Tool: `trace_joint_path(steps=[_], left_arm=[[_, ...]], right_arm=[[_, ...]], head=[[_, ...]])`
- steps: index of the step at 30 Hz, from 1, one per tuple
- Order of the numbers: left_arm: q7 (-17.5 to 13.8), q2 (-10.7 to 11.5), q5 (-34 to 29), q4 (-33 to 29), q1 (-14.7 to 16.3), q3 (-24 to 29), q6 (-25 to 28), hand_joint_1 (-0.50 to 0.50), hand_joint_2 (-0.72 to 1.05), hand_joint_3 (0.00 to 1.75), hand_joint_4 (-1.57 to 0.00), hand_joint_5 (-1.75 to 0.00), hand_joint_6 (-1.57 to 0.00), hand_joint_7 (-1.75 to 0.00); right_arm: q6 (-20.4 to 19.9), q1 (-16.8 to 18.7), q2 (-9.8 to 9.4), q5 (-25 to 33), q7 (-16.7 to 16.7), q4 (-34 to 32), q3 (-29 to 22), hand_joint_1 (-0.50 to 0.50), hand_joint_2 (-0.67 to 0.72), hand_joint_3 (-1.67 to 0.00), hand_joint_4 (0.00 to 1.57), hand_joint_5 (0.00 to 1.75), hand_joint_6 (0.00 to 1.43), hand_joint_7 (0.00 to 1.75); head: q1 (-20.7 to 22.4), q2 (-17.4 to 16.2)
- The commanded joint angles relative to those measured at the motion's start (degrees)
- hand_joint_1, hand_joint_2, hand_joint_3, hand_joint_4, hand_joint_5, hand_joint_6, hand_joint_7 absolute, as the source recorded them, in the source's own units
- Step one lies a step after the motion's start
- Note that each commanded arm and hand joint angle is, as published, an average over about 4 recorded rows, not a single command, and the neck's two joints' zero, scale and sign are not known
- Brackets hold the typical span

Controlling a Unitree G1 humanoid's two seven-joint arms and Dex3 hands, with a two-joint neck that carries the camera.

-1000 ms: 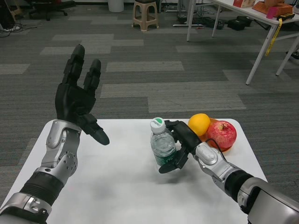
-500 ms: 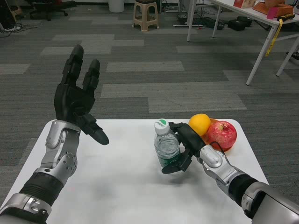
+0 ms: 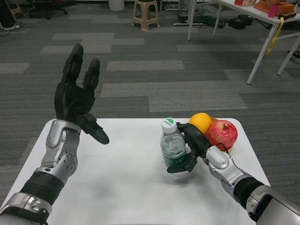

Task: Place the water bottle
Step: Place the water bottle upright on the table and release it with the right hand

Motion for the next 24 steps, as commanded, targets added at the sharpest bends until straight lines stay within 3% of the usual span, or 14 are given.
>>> trace_joint_path(steps=[1, 4, 8, 13, 20, 24], left_arm=[[0.1, -0.1, -0.3, 0.6, -0.5, 0.3, -0.6, -0.49, -0.70, 0.09, 0.00, 0.00, 0.00, 0.00], [0.1, -0.1, -0.3, 0.6, -0.5, 0.3, -0.6, -0.49, -0.72, 0.09, 0.00, 0.00, 0.00, 0.00], [0.1, -0.1, -0.3, 0.6, -0.4, 0.2, -0.6, -0.50, -0.72, 0.09, 0.00, 0.00, 0.00, 0.00], [0.1, -0.1, -0.3, 0.6, -0.4, 0.2, -0.6, -0.50, -0.72, 0.07, 0.00, 0.00, 0.00, 0.00], [0.1, -0.1, -0.3, 0.6, -0.5, 0.3, -0.6, -0.49, -0.72, 0.09, 0.00, 0.00, 0.00, 0.00], [0.1, -0.1, -0.3, 0.6, -0.5, 0.3, -0.6, -0.49, -0.72, 0.09, 0.00, 0.00, 0.00, 0.00]], right_arm=[[0.4, 1.3, -0.90, 0.1, 0.7, 0.3, -0.2, 0.02, -0.16, -1.39, 1.33, 1.55, 0.94, 1.29], [0.4, 1.5, -0.96, 0.1, 1.2, 0.3, -0.3, -0.06, -0.16, -1.43, 1.21, 1.45, 0.83, 1.13], [0.4, 1.8, -1.11, 0.2, 2.4, 0.2, -0.7, -0.11, -0.16, -1.43, 0.92, 1.21, 0.57, 0.87], [0.5, 2.1, -1.14, 0.2, 3.1, 0.1, -1.7, -0.20, -0.16, -1.41, 0.80, 1.07, 0.49, 0.77], [0.6, 2.3, -1.14, 0.2, 3.8, 0.1, -2.3, -0.24, -0.16, -1.13, 0.80, 1.07, 0.49, 0.70], [0.6, 2.3, -1.14, 0.2, 3.9, 0.1, -2.6, -0.31, -0.13, -0.73, 0.79, 1.12, 0.47, 0.77]], head=[[0.0, 0.0], [0.0, 0.0], [-0.2, 0.0], [-0.1, 0.1], [-0.1, 0.1], [-0.2, 0.1]])
